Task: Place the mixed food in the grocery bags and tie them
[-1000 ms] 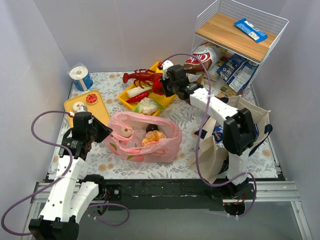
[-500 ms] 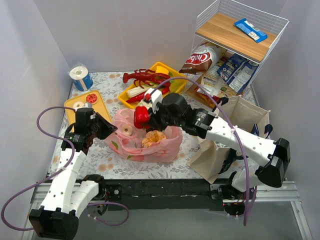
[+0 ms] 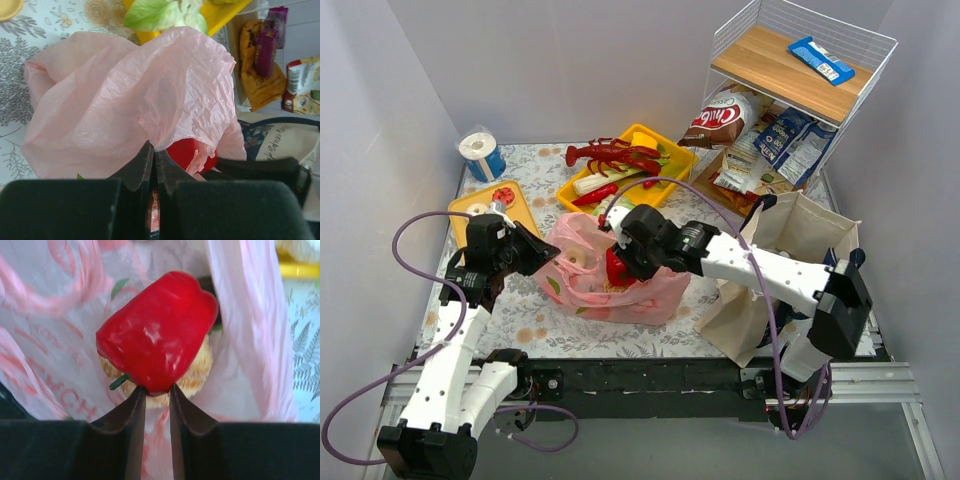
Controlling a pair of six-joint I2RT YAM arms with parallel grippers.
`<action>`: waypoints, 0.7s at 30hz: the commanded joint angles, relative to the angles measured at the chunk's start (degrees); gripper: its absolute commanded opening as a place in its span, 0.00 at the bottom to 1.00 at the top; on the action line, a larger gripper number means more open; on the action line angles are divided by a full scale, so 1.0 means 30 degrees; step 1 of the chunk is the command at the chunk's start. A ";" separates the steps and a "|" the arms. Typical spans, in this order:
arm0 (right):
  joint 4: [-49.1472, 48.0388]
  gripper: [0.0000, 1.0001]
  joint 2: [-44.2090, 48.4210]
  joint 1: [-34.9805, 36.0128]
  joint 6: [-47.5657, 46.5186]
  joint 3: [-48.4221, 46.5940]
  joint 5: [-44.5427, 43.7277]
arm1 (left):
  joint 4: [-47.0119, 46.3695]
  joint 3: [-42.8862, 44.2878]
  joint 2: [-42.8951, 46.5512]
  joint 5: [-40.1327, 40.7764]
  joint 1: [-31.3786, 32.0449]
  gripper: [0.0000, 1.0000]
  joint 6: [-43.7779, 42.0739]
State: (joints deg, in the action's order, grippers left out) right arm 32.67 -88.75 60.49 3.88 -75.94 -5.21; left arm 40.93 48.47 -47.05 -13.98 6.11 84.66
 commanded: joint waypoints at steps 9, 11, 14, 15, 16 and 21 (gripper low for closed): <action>0.0595 0.79 -0.0624 0.0052 -0.0414 -0.3779 0.2351 | -0.0839 0.0397 0.0565 -0.1259 -0.0103 0.00 0.0519; 0.0713 0.80 0.0050 -0.0035 -0.0240 -0.3749 0.3254 | -0.0927 0.0426 0.0507 -0.1288 -0.0103 0.00 0.0636; 0.0071 0.82 0.0724 -0.0591 0.0783 -0.3427 0.5068 | -0.1102 0.0397 0.0507 -0.1463 -0.0103 0.00 0.0724; -0.0279 0.82 0.0929 -0.1086 0.1454 -0.3281 0.5541 | -0.1161 0.0368 0.0536 -0.1493 -0.0103 0.00 0.0695; -0.1124 0.82 0.0989 -0.1323 0.1896 -0.2874 0.6010 | -0.1191 0.0368 0.0536 -0.1609 -0.0103 0.00 0.0695; -0.3854 0.79 0.0728 -0.2350 0.3918 -0.1933 0.8270 | -0.1220 0.0193 0.0711 -0.1815 -0.0103 0.00 0.0636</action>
State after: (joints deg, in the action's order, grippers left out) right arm 29.54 -86.21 55.27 9.39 -83.83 12.38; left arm 38.28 48.47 -45.69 -17.54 6.11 86.41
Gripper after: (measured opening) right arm 0.804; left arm 0.012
